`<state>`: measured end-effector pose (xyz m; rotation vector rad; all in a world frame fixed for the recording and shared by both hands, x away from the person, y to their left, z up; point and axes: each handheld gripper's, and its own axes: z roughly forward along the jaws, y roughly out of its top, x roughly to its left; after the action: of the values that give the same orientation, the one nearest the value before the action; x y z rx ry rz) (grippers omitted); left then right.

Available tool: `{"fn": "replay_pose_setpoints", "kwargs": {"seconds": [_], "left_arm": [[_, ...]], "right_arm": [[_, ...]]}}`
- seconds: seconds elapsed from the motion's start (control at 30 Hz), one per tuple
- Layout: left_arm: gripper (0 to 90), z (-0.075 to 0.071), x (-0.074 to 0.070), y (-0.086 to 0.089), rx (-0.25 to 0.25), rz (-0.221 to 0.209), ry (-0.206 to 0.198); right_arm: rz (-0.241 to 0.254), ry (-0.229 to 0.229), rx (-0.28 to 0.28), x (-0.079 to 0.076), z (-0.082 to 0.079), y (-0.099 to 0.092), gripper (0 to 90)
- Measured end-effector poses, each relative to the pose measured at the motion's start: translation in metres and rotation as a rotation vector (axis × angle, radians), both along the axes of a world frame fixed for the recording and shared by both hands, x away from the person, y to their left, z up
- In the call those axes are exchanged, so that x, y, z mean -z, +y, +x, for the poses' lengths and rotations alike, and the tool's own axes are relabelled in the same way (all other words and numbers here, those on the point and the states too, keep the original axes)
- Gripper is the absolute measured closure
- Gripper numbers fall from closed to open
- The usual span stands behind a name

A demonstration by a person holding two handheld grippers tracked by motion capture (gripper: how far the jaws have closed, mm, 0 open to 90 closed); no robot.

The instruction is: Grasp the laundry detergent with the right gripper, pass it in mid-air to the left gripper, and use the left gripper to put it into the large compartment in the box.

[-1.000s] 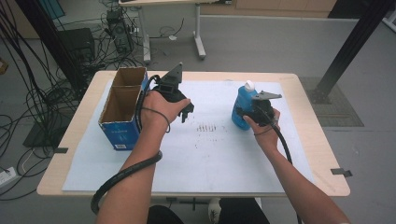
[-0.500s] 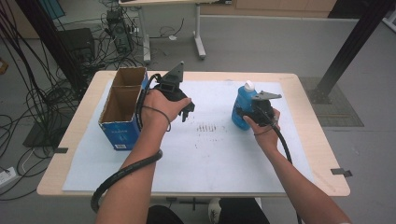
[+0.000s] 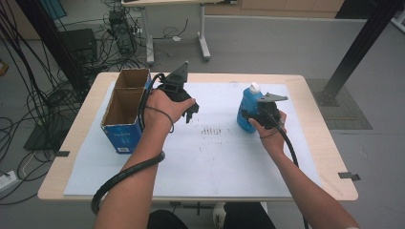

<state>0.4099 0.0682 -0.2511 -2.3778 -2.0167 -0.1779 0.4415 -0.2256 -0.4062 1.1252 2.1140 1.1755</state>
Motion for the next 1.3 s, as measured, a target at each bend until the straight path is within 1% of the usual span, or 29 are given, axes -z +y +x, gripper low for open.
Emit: {"fn": "replay_pose_setpoints", "kwargs": {"seconds": [0.17, 0.3, 0.47, 0.57, 0.6, 0.67, 0.7, 0.73, 0.77, 0.87, 0.9, 0.93, 0.97, 1.0, 1.03, 1.07, 1.13, 1.17, 1.2, 1.23, 1.27, 1.3], "left_arm": [[6.1, 0.0, -0.001, 0.001, 0.006, 0.0, 0.0], [6.2, 0.0, -0.003, 0.001, 0.009, -0.003, -0.001], [6.2, 0.001, -0.009, 0.002, 0.021, -0.009, -0.009], [6.1, 0.001, -0.013, 0.002, 0.043, -0.006, -0.012], [6.1, 0.002, -0.015, 0.001, 0.054, -0.001, -0.014], [5.9, 0.002, -0.022, 0.0, 0.094, -0.005, -0.03], [5.9, 0.002, -0.022, 0.0, 0.094, -0.005, -0.03], [5.9, 0.002, -0.026, -0.002, 0.124, -0.008, -0.035], [5.8, 0.002, -0.026, -0.002, 0.124, -0.008, -0.035], [5.6, 0.003, -0.033, -0.008, 0.191, -0.013, -0.049], [5.6, 0.003, -0.033, -0.008, 0.191, -0.013, -0.049], [5.6, 0.003, -0.035, -0.009, 0.205, -0.017, -0.055], [5.7, 0.003, -0.039, -0.011, 0.246, -0.032, -0.065], [5.9, 0.003, -0.039, -0.011, 0.246, -0.032, -0.065], [5.9, 0.004, -0.042, -0.012, 0.287, -0.036, -0.069], [5.9, 0.004, -0.042, -0.012, 0.287, -0.036, -0.069], [5.9, 0.006, -0.047, -0.015, 0.343, -0.041, -0.074], [5.8, 0.006, -0.047, -0.015, 0.343, -0.041, -0.074], [5.8, 0.006, -0.05, -0.017, 0.375, -0.046, -0.073], [5.9, 0.006, -0.05, -0.017, 0.375, -0.046, -0.073], [5.9, 0.007, -0.053, -0.018, 0.418, -0.043, -0.069], [5.9, 0.007, -0.053, -0.018, 0.418, -0.043, -0.069]], "right_arm": [[-0.005, 0.003, -0.002, -0.001, 0.0, 0.0, 45.3], [0.0, 0.003, -0.001, -0.004, 0.001, -0.002, 45.3], [0.003, 0.009, -0.019, -0.011, 0.002, -0.003, 45.2], [0.0, 0.015, -0.043, -0.019, 0.002, -0.003, 45.2], [-0.002, 0.015, -0.05, -0.021, 0.002, -0.003, 45.2], [0.0, 0.023, -0.06, -0.026, 0.001, -0.004, 45.2], [0.0, 0.023, -0.06, -0.026, 0.001, -0.004, 45.2], [-0.001, 0.028, -0.07, -0.031, 0.001, -0.004, 45.1], [-0.001, 0.028, -0.07, -0.031, 0.001, -0.004, 45.1], [-0.001, 0.047, -0.092, -0.042, 0.001, -0.002, 45.1], [-0.001, 0.047, -0.092, -0.042, 0.001, -0.002, 45.1], [-0.004, 0.051, -0.1, -0.045, 0.0, -0.001, 45.1], [-0.007, 0.064, -0.116, -0.049, 0.0, 0.0, 45.1], [-0.007, 0.064, -0.116, -0.049, 0.0, 0.0, 45.1], [-0.005, 0.075, -0.13, -0.053, -0.002, 0.001, 45.1], [-0.005, 0.075, -0.13, -0.053, -0.002, 0.001, 45.1], [-0.017, 0.087, -0.154, -0.057, -0.005, 0.004, 45.0], [-0.017, 0.087, -0.154, -0.057, -0.005, 0.004, 45.0], [-0.024, 0.098, -0.169, -0.059, -0.007, 0.007, 45.0], [-0.024, 0.098, -0.169, -0.059, -0.007, 0.007, 45.0], [-0.028, 0.109, -0.188, -0.06, -0.008, 0.009, 45.1], [-0.028, 0.109, -0.188, -0.06, -0.008, 0.009, 45.1]]}}
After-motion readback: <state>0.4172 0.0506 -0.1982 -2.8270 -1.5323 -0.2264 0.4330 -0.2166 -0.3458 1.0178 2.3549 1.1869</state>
